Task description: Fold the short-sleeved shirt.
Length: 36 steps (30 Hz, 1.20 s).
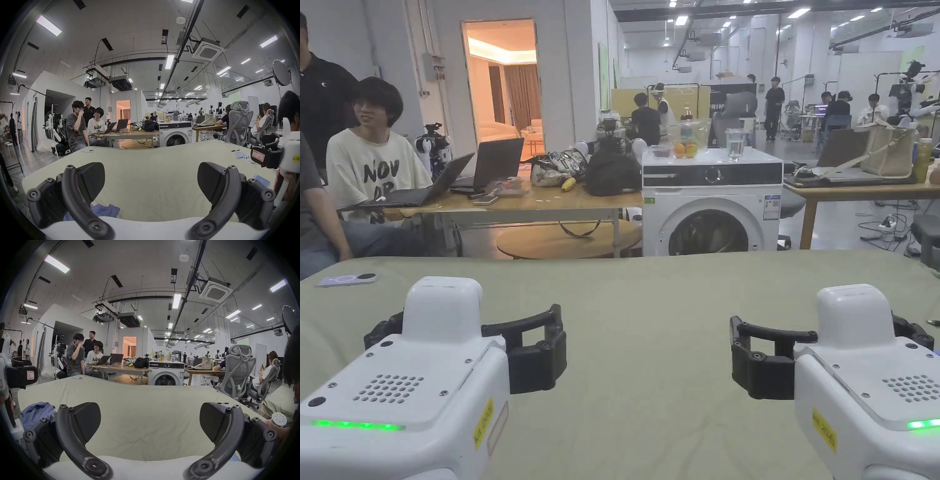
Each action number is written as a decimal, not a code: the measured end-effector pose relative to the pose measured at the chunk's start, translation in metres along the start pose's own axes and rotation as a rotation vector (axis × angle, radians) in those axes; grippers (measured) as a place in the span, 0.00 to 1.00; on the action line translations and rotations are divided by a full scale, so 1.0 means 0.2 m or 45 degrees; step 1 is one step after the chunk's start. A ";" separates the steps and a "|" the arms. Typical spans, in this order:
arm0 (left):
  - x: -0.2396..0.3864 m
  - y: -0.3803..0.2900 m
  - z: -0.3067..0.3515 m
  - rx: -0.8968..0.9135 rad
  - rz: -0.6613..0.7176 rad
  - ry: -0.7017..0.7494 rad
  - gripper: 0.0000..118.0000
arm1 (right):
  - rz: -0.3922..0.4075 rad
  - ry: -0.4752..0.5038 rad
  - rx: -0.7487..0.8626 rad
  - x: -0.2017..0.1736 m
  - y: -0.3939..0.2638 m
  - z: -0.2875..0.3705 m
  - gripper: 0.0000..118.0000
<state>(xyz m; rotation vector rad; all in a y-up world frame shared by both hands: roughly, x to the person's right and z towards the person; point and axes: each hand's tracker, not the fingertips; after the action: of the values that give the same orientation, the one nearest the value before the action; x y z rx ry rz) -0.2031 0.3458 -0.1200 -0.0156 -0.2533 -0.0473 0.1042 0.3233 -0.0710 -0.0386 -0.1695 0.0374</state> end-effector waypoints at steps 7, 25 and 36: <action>-0.04 0.01 0.02 -0.007 0.024 -0.003 0.96 | -0.011 0.004 -0.001 0.00 0.00 0.00 1.00; -0.12 0.05 0.09 0.008 0.037 0.017 0.96 | 0.003 0.025 0.007 -0.03 0.01 0.02 1.00; -0.11 0.04 0.08 0.015 0.036 0.009 0.96 | -0.022 0.021 0.001 0.00 0.02 0.01 1.00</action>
<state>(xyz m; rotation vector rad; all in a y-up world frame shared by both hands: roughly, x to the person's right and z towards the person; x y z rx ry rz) -0.2276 0.3549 -0.1098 -0.0075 -0.2458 -0.0179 0.1035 0.3265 -0.0681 -0.0363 -0.1534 0.0199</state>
